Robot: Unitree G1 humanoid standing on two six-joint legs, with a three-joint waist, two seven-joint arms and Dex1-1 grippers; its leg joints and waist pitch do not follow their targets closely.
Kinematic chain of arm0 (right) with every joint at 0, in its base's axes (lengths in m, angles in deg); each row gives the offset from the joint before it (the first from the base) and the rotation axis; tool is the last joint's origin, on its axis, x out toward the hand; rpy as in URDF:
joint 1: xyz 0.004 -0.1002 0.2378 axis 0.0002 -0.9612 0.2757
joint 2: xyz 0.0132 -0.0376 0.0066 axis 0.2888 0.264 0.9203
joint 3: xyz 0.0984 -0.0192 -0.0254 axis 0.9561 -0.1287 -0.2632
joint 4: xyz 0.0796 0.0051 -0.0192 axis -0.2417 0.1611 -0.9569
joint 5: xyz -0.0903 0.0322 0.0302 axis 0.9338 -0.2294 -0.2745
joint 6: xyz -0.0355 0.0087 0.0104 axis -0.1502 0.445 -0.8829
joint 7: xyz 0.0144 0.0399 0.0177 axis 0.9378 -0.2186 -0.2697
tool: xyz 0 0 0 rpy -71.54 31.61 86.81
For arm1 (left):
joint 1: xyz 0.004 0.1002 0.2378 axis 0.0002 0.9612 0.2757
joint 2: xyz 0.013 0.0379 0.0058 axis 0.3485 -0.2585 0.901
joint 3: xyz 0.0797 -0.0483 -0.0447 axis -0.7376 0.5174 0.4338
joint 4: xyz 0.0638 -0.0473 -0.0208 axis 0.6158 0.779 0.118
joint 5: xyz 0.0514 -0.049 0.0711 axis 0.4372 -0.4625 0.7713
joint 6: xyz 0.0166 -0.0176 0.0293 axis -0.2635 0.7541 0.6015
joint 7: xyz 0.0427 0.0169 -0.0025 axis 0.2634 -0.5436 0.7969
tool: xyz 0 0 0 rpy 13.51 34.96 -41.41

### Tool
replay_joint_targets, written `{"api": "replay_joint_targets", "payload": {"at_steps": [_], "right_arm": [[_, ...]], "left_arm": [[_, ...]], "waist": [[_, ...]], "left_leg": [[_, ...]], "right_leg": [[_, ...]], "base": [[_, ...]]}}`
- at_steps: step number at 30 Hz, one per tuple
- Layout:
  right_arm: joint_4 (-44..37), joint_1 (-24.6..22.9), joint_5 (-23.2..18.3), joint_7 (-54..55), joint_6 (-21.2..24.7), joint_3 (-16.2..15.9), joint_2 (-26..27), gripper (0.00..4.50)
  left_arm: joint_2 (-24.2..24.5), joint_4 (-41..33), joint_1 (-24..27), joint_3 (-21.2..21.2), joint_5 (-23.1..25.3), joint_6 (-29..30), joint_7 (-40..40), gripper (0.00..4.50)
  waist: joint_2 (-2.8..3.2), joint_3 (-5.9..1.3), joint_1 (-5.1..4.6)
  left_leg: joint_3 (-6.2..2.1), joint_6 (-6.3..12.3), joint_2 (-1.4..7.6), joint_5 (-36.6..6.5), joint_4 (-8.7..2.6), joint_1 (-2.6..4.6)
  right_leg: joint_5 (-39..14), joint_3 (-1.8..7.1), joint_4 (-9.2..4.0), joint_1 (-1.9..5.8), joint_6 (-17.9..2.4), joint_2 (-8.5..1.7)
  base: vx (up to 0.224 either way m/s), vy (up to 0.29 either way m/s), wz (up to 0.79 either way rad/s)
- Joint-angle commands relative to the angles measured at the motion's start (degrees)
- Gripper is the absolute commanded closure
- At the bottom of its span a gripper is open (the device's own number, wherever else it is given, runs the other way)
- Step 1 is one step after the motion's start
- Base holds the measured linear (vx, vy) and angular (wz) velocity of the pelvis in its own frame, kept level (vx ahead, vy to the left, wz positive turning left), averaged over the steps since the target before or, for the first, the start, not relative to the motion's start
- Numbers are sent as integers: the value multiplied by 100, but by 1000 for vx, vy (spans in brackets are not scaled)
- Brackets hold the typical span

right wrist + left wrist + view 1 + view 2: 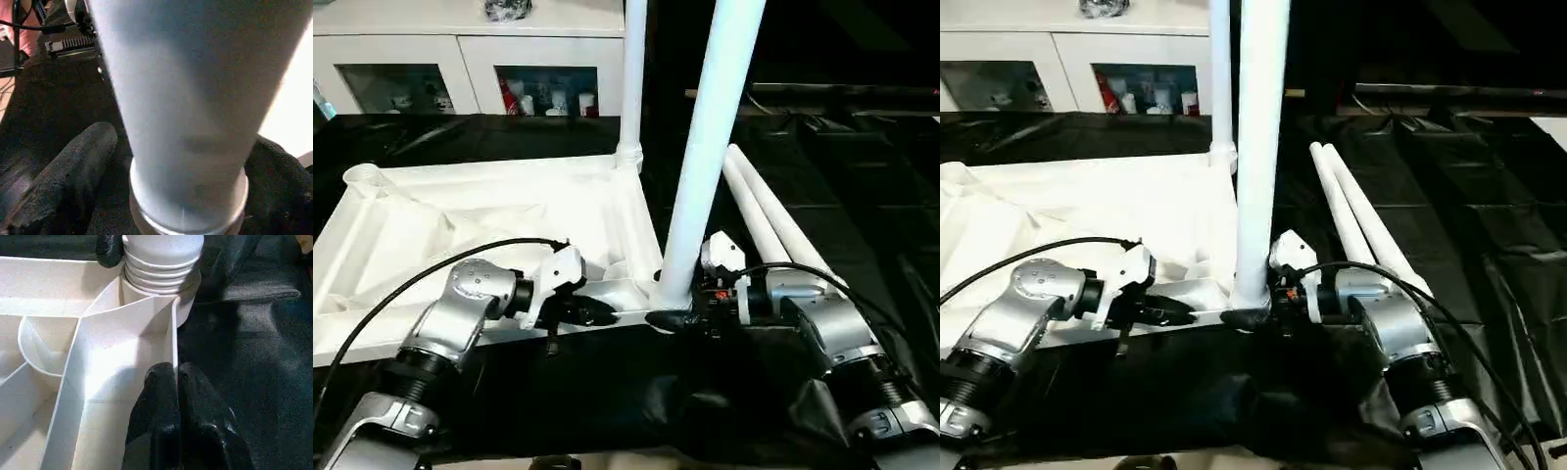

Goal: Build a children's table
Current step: Rotate leg to tighten

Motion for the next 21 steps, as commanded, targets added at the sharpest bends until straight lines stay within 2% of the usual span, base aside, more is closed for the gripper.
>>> {"api": "replay_joint_targets", "payload": {"at_steps": [1,4,7,9,10,14,17,20,21], "right_arm": [[-222,-81,-103,-109,100,-96,-52,76],[-240,-96,-117,-87,132,-119,-34,116],[-87,-96,14,313,27,-59,152,120],[24,-80,96,554,-17,-31,246,145],[216,-39,205,988,-23,18,435,161],[558,67,347,1823,77,138,816,179],[1202,387,383,3086,241,406,1496,181],[1748,719,404,3935,225,556,1967,182],[1908,825,425,4120,188,567,2096,182]], "left_arm": [[-17,-353,-41,56,-322,-109,-138,450],[-26,-364,-39,53,-315,-105,-135,450],[-101,-277,-97,35,-254,-134,10,450],[-145,-227,-128,38,-206,-133,121,450],[-225,-144,-181,52,-126,-92,324,450],[-527,65,-362,153,-3,117,951,450],[-1094,395,-758,350,79,486,1962,450],[-1466,776,-1107,429,210,555,2740,450],[-1563,877,-1197,419,243,534,2902,450]], "waist": [[-9,-394,-4],[2,-401,2],[-4,-408,8],[-1,-405,-2],[4,-400,-27],[-3,-391,-83],[-1,-379,-159],[-5,-376,-168],[-4,-392,-169]], "left_leg": [[-113,78,231,-1589,-377,107],[-112,88,234,-1559,-375,109],[-105,91,226,-1483,-365,102],[-109,50,222,-1522,-370,105],[-107,19,216,-1587,-371,109],[-127,-95,201,-1694,-388,117],[-145,-198,180,-1820,-385,145],[-145,-184,171,-1818,-376,146],[-147,-159,170,-1747,-375,142]], "right_leg": [[-1799,265,-469,238,-1061,-374],[-1667,262,-451,238,-1099,-369],[-1541,263,-440,243,-1137,-368],[-1608,262,-448,239,-1134,-380],[-1718,267,-460,214,-1118,-379],[-1973,261,-485,233,-1015,-380],[-2297,252,-516,213,-974,-395],[-2420,255,-555,210,-878,-400],[-2273,256,-551,219,-873,-397]], "base": [[0,0,0],[0,0,0],[0,0,0],[0,0,0],[0,0,0],[0,0,0],[0,0,0],[0,0,0],[0,0,0]]}}
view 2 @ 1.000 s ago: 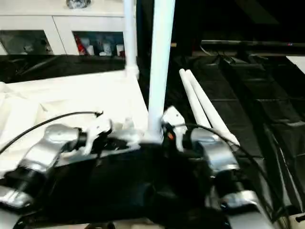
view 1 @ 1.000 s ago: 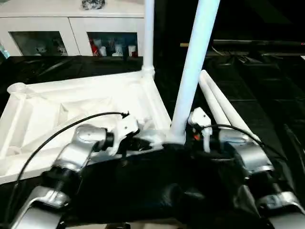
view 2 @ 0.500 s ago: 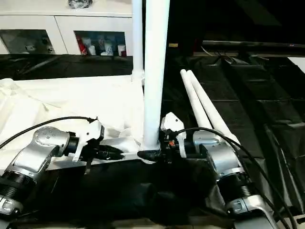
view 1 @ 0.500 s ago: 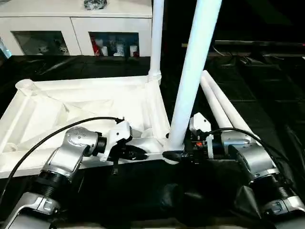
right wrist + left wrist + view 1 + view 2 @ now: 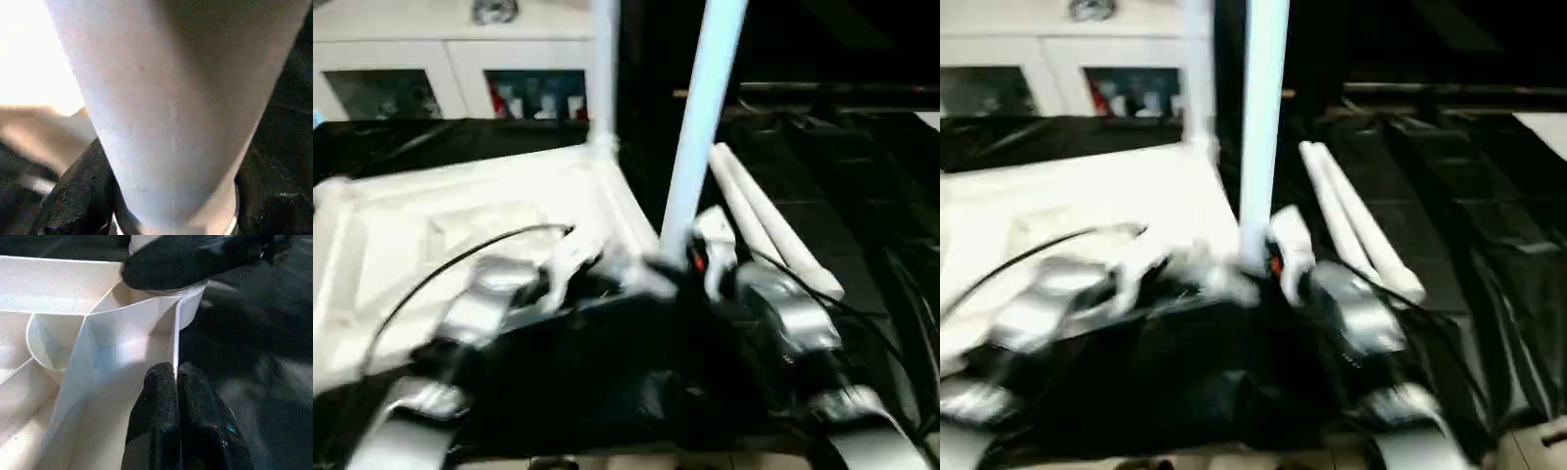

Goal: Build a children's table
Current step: Rotate leg to tighten

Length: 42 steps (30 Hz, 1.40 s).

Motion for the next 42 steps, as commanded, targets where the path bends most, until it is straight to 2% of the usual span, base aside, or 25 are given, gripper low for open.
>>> {"api": "replay_joint_targets", "payload": {"at_steps": [1,3,4,5,10,13,16,22,26,27,31,34,36,37,38,39,42], "right_arm": [[519,115,2,176,80,-414,635,182],[680,247,83,250,-86,-458,741,182],[750,305,101,235,-181,-440,784,182],[747,354,34,72,-234,-370,816,127],[612,336,-72,-301,-193,-302,725,91],[267,138,-20,-992,-281,-580,310,58],[-52,-50,-62,-1574,-322,-738,-40,28],[-734,-416,-238,-2775,-228,-860,-749,28],[-1084,-567,-347,-3330,-194,-894,-1125,28],[-1138,-590,-374,-3418,-195,-894,-1194,42],[-1193,-609,-428,-3552,-119,-859,-1294,64],[-1221,-620,-435,-3576,-90,-859,-1307,96],[-1277,-652,-450,-3604,-54,-892,-1308,99],[-1288,-664,-452,-3618,-53,-903,-1306,119],[-1298,-678,-455,-3614,-29,-911,-1286,119],[-1301,-688,-449,-3586,-16,-921,-1264,138],[-1259,-707,-387,-3361,37,-940,-1151,142]], "left_arm": [[-483,33,-509,211,-184,-194,745,450],[-588,89,-584,170,-169,-255,789,450],[-625,84,-596,159,-159,-265,757,450],[-633,3,-555,116,-178,-367,539,450],[-516,-196,-381,15,-229,-492,152,450],[-255,-427,-117,-103,-316,-565,-312,450],[-68,-556,36,-123,-361,-609,-585,450],[300,-797,264,-146,-525,-806,-1304,450],[561,-969,397,-159,-612,-798,-1783,450],[627,-1007,425,-158,-626,-780,-1877,450],[822,-1053,496,-169,-636,-770,-2084,450],[853,-1053,511,-152,-639,-774,-2100,450],[881,-1083,530,-146,-651,-751,-2113,450],[886,-1085,537,-146,-651,-751,-2119,450],[888,-1087,544,-145,-648,-754,-2106,450],[881,-1087,549,-145,-641,-755,-2081,450],[815,-1046,539,-142,-561,-766,-1871,450]], "waist": [[-7,-390,-27],[-10,-404,-7],[-9,-406,-8],[-14,-420,-6],[-15,-427,-4],[-22,-425,-5],[-10,-423,16],[-4,-403,85],[-6,-405,119],[-7,-398,119],[-3,-391,125],[-4,-394,122],[-3,-398,124],[-40,-399,122],[-23,-403,135],[-22,-403,133],[-18,-399,125]], "left_leg": [[-135,-138,171,-1692,-375,107],[-128,-94,171,-1634,-367,110],[-128,-61,174,-1565,-368,85],[-126,-17,179,-1479,-363,75],[-119,114,186,-1297,-360,58],[-113,175,194,-1335,-353,47],[-101,209,208,-1309,-349,70],[-94,157,224,-1526,-357,97],[-101,169,238,-1532,-365,82],[-101,163,238,-1533,-369,80],[-107,129,235,-1606,-370,92],[-110,96,233,-1605,-375,89],[-110,87,234,-1571,-375,93],[-106,102,236,-1534,-376,83],[-106,117,234,-1486,-370,80],[-105,124,233,-1461,-370,76],[-105,113,233,-1474,-372,76]], "right_leg": [[-2138,256,-537,206,-909,-387],[-2006,254,-529,216,-932,-386],[-1853,253,-512,237,-967,-387],[-1676,253,-485,248,-1011,-388],[-1230,247,-434,275,-1144,-373],[-1197,249,-430,299,-1161,-377],[-1135,251,-425,279,-1196,-366],[-1481,257,-456,253,-1162,-373],[-1574,255,-453,252,-1131,-373],[-1589,255,-456,248,-1135,-372],[-1842,254,-481,230,-1095,-382],[-1828,253,-476,228,-1088,-376],[-1753,254,-465,228,-1102,-372],[-1690,254,-458,236,-1112,-371],[-1659,255,-450,239,-1112,-376],[-1630,255,-447,239,-1111,-375],[-1639,254,-450,230,-1128,-376]], "base": [[0,0,0],[0,0,0],[0,0,0],[0,0,0],[0,0,0],[0,0,0],[0,0,0],[0,0,0],[0,0,0],[0,0,0],[0,0,0],[0,0,0],[0,0,0],[0,0,0],[0,0,0],[0,0,0],[0,0,0]]}}
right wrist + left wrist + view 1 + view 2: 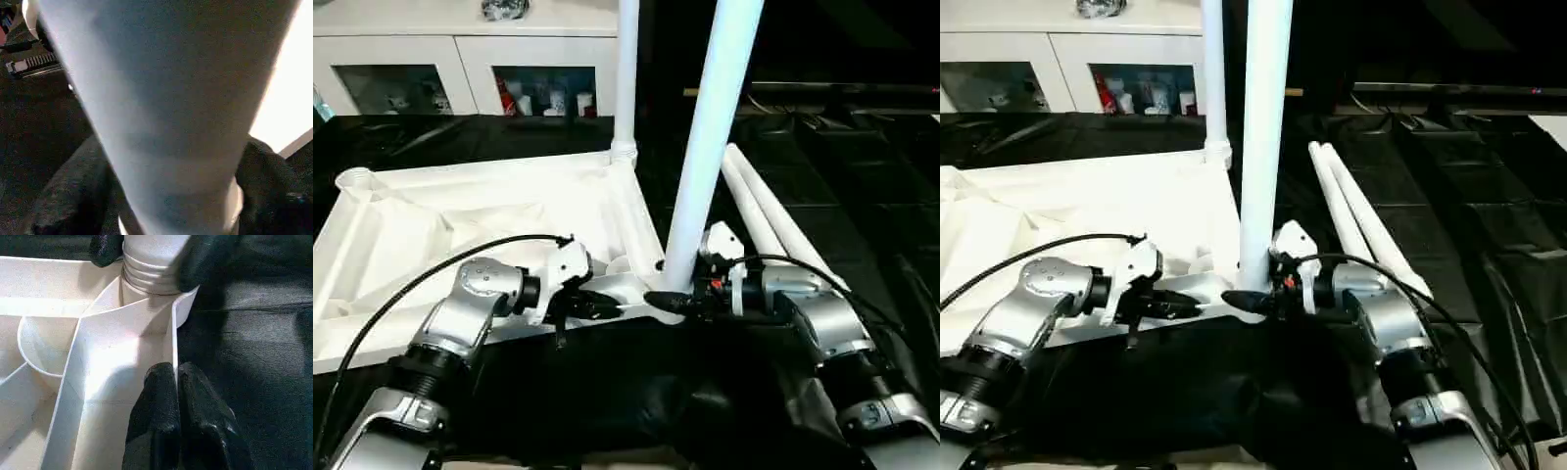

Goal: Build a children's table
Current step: Rotate leg to tighten, then rotate table base

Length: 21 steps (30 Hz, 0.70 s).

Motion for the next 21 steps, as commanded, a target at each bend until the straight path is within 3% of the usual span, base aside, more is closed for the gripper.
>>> {"api": "replay_joint_targets", "payload": {"at_steps": [1,2,3,4,5,7,8,10,12,14,16,21], "right_arm": [[-25,-21,83,245,89,-143,157,165],[145,27,188,658,121,-97,313,171],[259,60,252,886,116,-73,399,172],[585,168,381,1494,123,21,629,175],[860,275,444,2010,173,129,831,177],[973,322,463,2247,211,183,924,179],[1278,489,405,2809,302,372,1191,180],[1655,719,338,3522,345,597,1512,180],[1917,908,344,3985,301,681,1709,180],[1985,970,455,3959,46,606,1791,180],[1988,983,473,3862,-91,590,1840,124],[1852,922,506,3739,-276,587,1863,74]], "left_arm": [[-181,-187,-164,62,-143,-95,298,450],[-308,-72,-253,117,-59,-42,636,450],[-383,-2,-309,150,-24,12,816,450],[-558,127,-441,218,36,162,1185,450],[-696,218,-547,254,95,253,1469,450],[-757,254,-593,268,127,285,1594,450],[-1007,363,-762,361,166,579,2072,450],[-1328,460,-957,475,159,949,2594,450],[-1527,454,-1047,465,180,1101,2885,450],[-1602,380,-1028,388,251,1125,2943,450],[-1616,348,-1005,333,281,1076,2906,450],[-1616,317,-963,313,313,1111,2909,450]], "waist": [[-22,-397,-13],[-26,-392,-18],[-79,-385,-40],[-48,-373,-57],[-56,-376,-87],[-46,-368,-107],[-81,-367,-118],[-42,-362,-157],[-51,-371,-174],[-64,-396,-181],[-71,-416,-179],[-70,-419,-182]], "left_leg": [[-108,88,227,-1518,-372,103],[-114,61,220,-1564,-376,105],[-105,55,219,-1566,-379,99],[-116,-8,209,-1642,-381,123],[-121,-73,196,-1678,-375,134],[-140,-118,193,-1752,-380,145],[-138,-90,192,-1744,-386,127],[-146,-178,185,-1807,-386,164],[-146,-175,181,-1766,-382,141],[-130,-54,171,-1599,-368,98],[-118,51,163,-1397,-352,73],[-106,190,174,-1178,-345,63]], "right_leg": [[-1701,263,-456,233,-1110,-379],[-1790,259,-467,237,-1085,-383],[-1842,266,-477,231,-1057,-377],[-2066,265,-497,208,-1022,-393],[-2228,262,-508,202,-999,-398],[-2482,253,-547,204,-912,-414],[-2489,256,-559,217,-837,-405],[-2546,248,-549,183,-875,-393],[-2449,252,-556,201,-892,-405],[-2064,257,-530,229,-899,-396],[-1714,258,-495,256,-954,-388],[-1308,247,-447,274,-1118,-371]], "base": [[0,0,0],[0,0,0],[0,0,0],[0,0,0],[0,0,0],[0,0,0],[0,0,0],[0,0,0],[0,0,0],[0,0,0],[0,0,0],[0,0,0]]}}
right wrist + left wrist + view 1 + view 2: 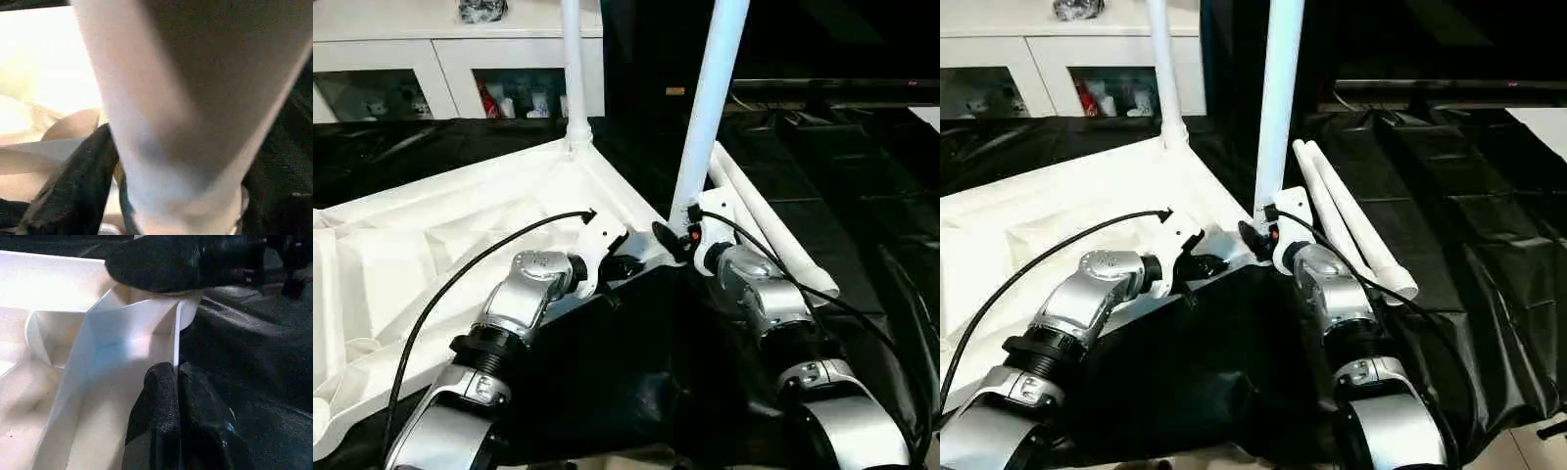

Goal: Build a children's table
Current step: Rotate table base

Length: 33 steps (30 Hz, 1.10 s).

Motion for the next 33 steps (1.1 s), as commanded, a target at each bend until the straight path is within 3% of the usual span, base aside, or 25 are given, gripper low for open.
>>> {"api": "replay_joint_targets", "payload": {"at_steps": [1,7,12,13,14,15,16,17,18,19,20,22,23,24,25,26,27,29,30,31,33], "right_arm": [[-13,-166,42,-290,-90,-436,379,74],[-665,-489,-28,317,-394,-27,139,74],[-1157,-793,45,606,-425,158,15,74],[-1251,-844,18,646,-385,192,20,74],[-1307,-874,16,674,-374,199,22,74],[-1406,-924,-18,687,-349,206,33,74],[-1502,-977,-8,663,-264,143,35,74],[-1538,-1003,28,650,-221,81,29,74],[-1560,-1026,109,609,-102,-54,12,74],[-1560,-1029,135,593,-61,-97,6,74],[-1559,-1033,166,574,-10,-149,-1,74],[-1557,-1035,283,516,96,-311,-15,65],[-1561,-1032,344,486,169,-396,-14,65],[-1561,-1031,371,484,190,-429,-13,65],[-1527,-1010,396,476,247,-476,6,65],[-1490,-988,405,474,289,-501,24,65],[-1419,-940,441,499,351,-559,51,65],[-1351,-884,468,516,378,-607,67,65],[-1291,-820,478,510,414,-629,90,65],[-1251,-771,488,509,440,-646,112,65],[-1186,-698,492,527,455,-650,135,65]], "left_arm": [[-257,-235,-270,9,-84,-93,286,450],[-340,318,-542,135,54,-141,838,450],[-459,1057,-959,285,183,-529,1474,450],[-473,1198,-1041,311,206,-631,1585,450],[-487,1277,-1089,341,210,-691,1671,450],[-517,1415,-1174,398,203,-818,1830,450],[-555,1559,-1279,461,177,-1023,1994,450],[-579,1626,-1329,506,145,-1141,2079,450],[-589,1674,-1385,569,60,-1326,2068,450],[-587,1679,-1396,586,30,-1377,2040,450],[-585,1685,-1410,606,-7,-1439,2001,450],[-473,1560,-1401,606,-37,-1527,1834,394],[-363,1463,-1386,572,-7,-1527,1731,394],[-314,1425,-1379,560,16,-1526,1716,394],[-181,1360,-1355,526,120,-1568,1788,388],[-78,1319,-1332,504,225,-1630,1917,374],[112,1221,-1259,538,319,-1582,2038,350],[292,1083,-1161,593,356,-1481,2037,350],[478,903,-1050,682,390,-1370,2087,350],[648,704,-932,787,412,-1250,2160,350],[861,468,-799,909,470,-1081,2271,350]], "waist": [[-64,-418,24],[-63,-399,59],[-90,-424,76],[-60,-442,58],[-50,-457,59],[-65,-472,55],[-35,-507,67],[-52,-525,56],[7,-517,53],[-31,-507,31],[-30,-505,34],[-5,-500,34],[4,-491,33],[-42,-490,42],[-1,-481,52],[6,-450,29],[-26,-428,21],[0,-400,7],[-2,-404,12],[4,-406,-11],[0,-405,-10]], "left_leg": [[-101,181,186,-1213,-341,64],[-91,141,174,-1373,-350,87],[-115,127,155,-1248,-350,47],[-115,177,138,-1100,-332,13],[-108,238,135,-987,-309,27],[-114,271,138,-903,-300,16],[-118,372,131,-645,-270,-3],[-114,510,121,-400,-242,-27],[-116,567,108,-352,-232,-35],[-113,648,111,-422,-233,-46],[-105,672,114,-507,-228,-33],[-102,643,137,-647,-233,-11],[-107,617,149,-677,-242,-14],[-107,610,152,-713,-245,-10],[-118,555,185,-803,-261,3],[-114,469,191,-983,-278,17],[-118,379,195,-1128,-297,27],[-116,198,191,-1368,-321,61],[-115,150,191,-1396,-323,72],[-140,40,201,-1416,-345,41],[-120,1,195,-1457,-337,78]], "right_leg": [[-1317,249,-444,266,-1130,-372],[-1649,262,-498,247,-966,-360],[-1385,251,-472,295,-857,-354],[-1137,249,-453,314,-900,-350],[-832,254,-436,304,-972,-336],[-641,251,-399,322,-1033,-340],[-197,248,-339,338,-1144,-337],[298,239,-285,344,-1259,-313],[450,232,-278,334,-1316,-307],[476,219,-292,345,-1396,-322],[370,218,-305,343,-1460,-334],[177,222,-327,332,-1498,-338],[117,220,-324,329,-1517,-337],[72,218,-333,332,-1530,-344],[-50,220,-328,321,-1550,-361],[-273,218,-353,296,-1495,-343],[-557,221,-368,299,-1415,-356],[-1074,232,-419,279,-1266,-355],[-1152,235,-425,270,-1228,-353],[-1230,235,-398,282,-1159,-360],[-1258,248,-419,234,-1104,-348]], "base": [[0,0,0],[0,0,0],[0,0,0],[0,0,0],[0,0,0],[0,0,0],[0,0,0],[0,0,0],[0,0,0],[0,0,0],[0,0,0],[0,0,0],[0,0,0],[0,0,0],[0,0,0],[0,0,0],[0,0,0],[0,0,0],[0,0,0],[0,0,0],[0,0,0]]}}
